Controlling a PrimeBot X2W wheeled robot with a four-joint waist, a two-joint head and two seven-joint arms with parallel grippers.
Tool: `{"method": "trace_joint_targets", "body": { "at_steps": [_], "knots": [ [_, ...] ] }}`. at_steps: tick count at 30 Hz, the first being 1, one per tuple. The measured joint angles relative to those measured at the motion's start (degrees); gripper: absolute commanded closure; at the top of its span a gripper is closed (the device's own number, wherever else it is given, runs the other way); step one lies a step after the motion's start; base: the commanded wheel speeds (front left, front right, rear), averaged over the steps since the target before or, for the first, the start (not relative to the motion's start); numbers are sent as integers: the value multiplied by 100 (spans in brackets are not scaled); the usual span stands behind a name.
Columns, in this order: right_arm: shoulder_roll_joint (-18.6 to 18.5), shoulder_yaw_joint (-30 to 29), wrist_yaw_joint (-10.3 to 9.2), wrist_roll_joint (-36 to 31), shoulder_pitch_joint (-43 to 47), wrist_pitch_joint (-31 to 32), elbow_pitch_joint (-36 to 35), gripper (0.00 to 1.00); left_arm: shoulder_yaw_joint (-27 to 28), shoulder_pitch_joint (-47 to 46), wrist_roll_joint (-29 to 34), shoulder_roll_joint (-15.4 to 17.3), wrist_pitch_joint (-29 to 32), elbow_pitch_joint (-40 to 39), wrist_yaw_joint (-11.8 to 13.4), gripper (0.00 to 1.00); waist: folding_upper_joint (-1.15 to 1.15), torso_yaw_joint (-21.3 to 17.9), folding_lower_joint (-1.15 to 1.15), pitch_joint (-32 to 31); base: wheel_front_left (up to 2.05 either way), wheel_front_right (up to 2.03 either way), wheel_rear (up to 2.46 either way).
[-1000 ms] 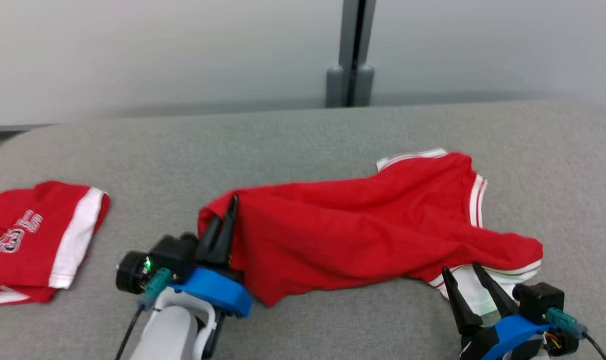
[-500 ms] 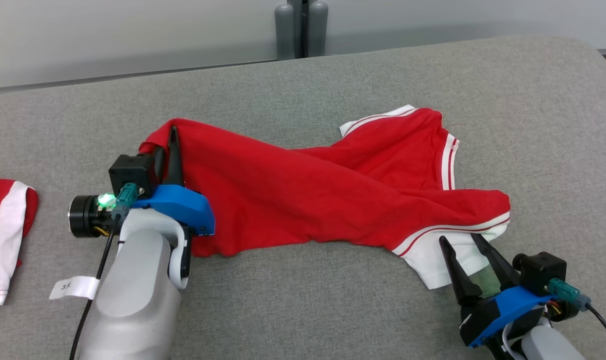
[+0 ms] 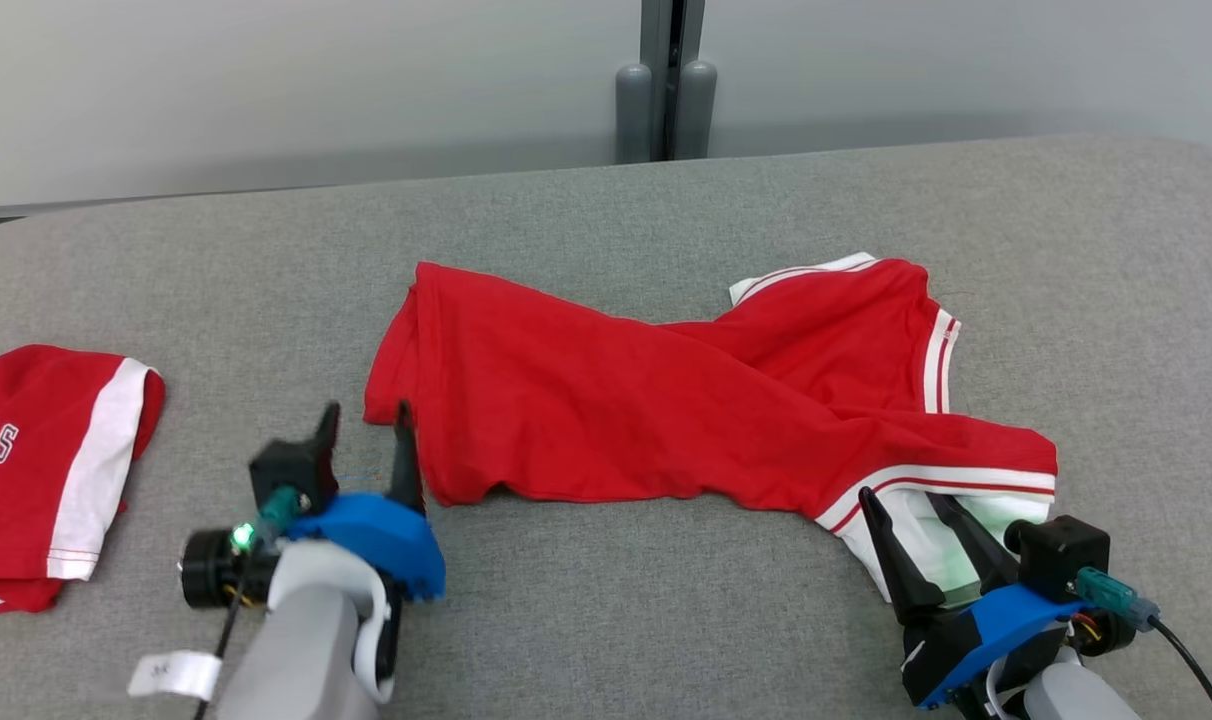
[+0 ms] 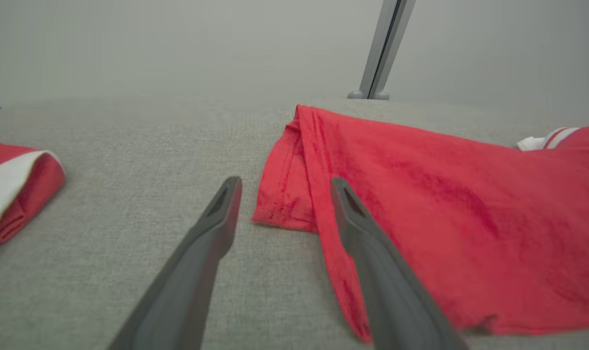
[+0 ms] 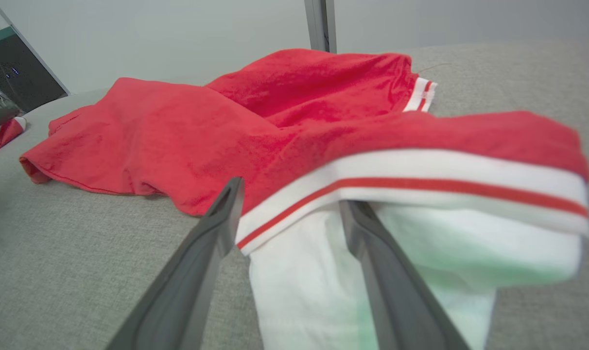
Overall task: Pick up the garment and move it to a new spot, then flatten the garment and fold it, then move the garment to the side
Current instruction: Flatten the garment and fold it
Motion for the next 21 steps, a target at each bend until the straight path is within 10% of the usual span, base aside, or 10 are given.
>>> {"method": "trace_joint_targets", "body": {
  "at_steps": [18,21],
  "knots": [
    [-26,3,0,-36,38,0,-103,0,-1094,657,-860,-10,-1,-12,169,0,0,-231,0,18,0,0,0],
    [-23,-16,0,-36,36,0,-140,0,-1063,611,-964,-10,0,47,169,100,0,-291,0,26,0,0,0]
  ]
}}
